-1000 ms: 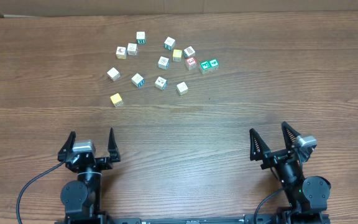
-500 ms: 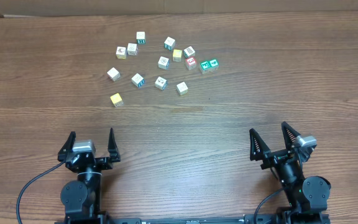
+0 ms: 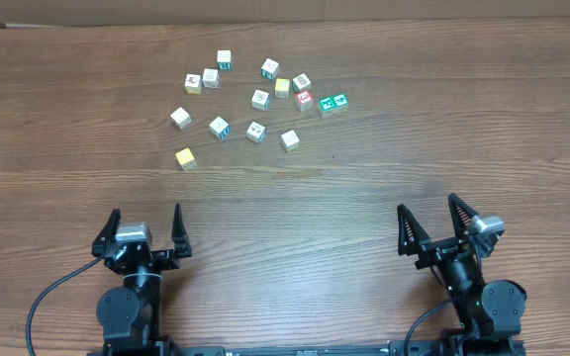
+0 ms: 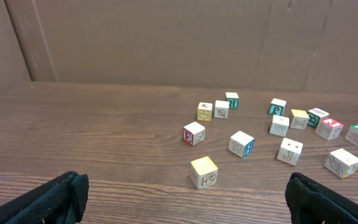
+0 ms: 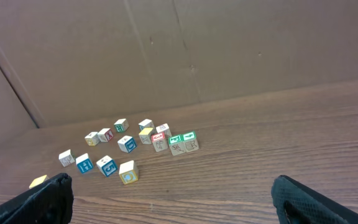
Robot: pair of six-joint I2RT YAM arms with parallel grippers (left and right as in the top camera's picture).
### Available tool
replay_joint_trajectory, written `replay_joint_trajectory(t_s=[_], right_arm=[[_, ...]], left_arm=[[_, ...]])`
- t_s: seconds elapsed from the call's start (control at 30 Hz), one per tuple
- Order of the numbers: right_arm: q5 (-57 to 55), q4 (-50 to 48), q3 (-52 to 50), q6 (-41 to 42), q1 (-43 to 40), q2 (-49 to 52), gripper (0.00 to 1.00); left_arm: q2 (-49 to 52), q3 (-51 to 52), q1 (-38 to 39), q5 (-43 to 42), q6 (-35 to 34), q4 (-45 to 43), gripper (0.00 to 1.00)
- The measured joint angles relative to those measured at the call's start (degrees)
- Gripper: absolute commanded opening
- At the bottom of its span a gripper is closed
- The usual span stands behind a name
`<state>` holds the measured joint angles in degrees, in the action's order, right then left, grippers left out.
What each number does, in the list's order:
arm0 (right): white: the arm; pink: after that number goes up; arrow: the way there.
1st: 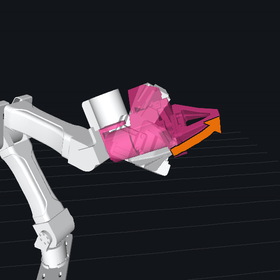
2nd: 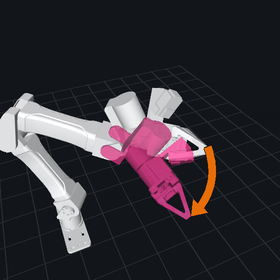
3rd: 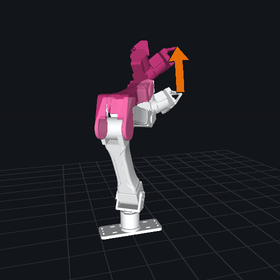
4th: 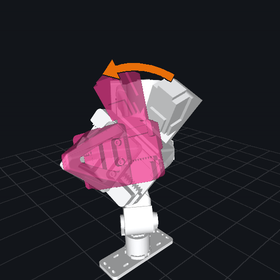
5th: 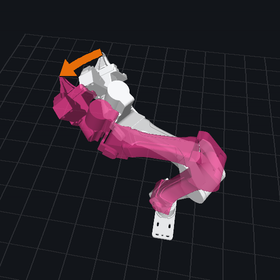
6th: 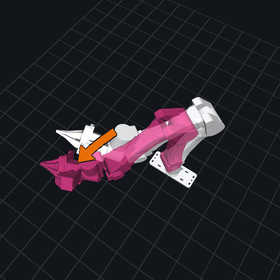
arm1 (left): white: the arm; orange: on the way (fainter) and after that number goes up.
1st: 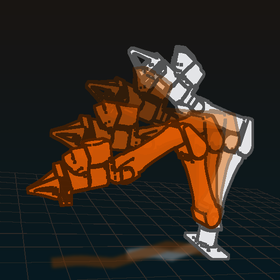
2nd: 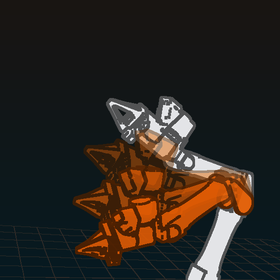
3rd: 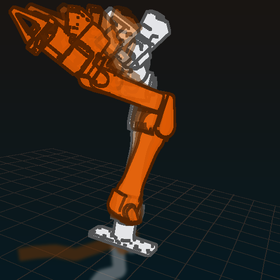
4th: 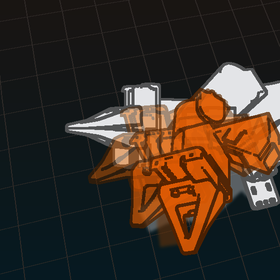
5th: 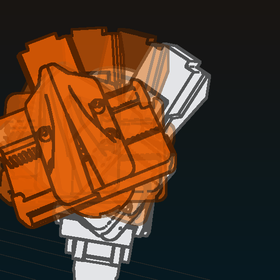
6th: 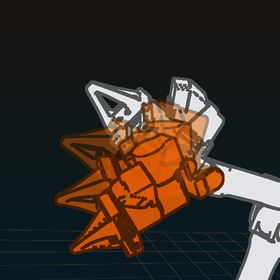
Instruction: Form a horizontal line
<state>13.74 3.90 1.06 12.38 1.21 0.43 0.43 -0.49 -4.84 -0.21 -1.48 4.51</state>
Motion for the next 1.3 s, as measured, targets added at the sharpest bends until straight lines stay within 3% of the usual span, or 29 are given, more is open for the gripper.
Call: replay_joint_trajectory(t_s=[0.8,0.9,1.1,1.3], right_arm=[[0.0,0.0,0.0,0.0,0.0,0.0,1.00],[0.0,0.0,0.0,0.0,0.0,0.0,1.00],[0.0,0.0,0.0,0.0,0.0,0.0,1.00],[0.0,0.0,0.0,0.0,0.0,0.0,1.00]], left_arm=[[0.0,0.0,0.0,-0.4,-0.3,-0.1,0.99],[0.0,0.0,0.0,-3.1,-5.6,-0.4,0.99],[0.0,0.0,0.0,-10.8,-29.4,-1.3,1.00],[0.0,0.0,0.0,-13.9,-43.6,-1.7,1.00]])
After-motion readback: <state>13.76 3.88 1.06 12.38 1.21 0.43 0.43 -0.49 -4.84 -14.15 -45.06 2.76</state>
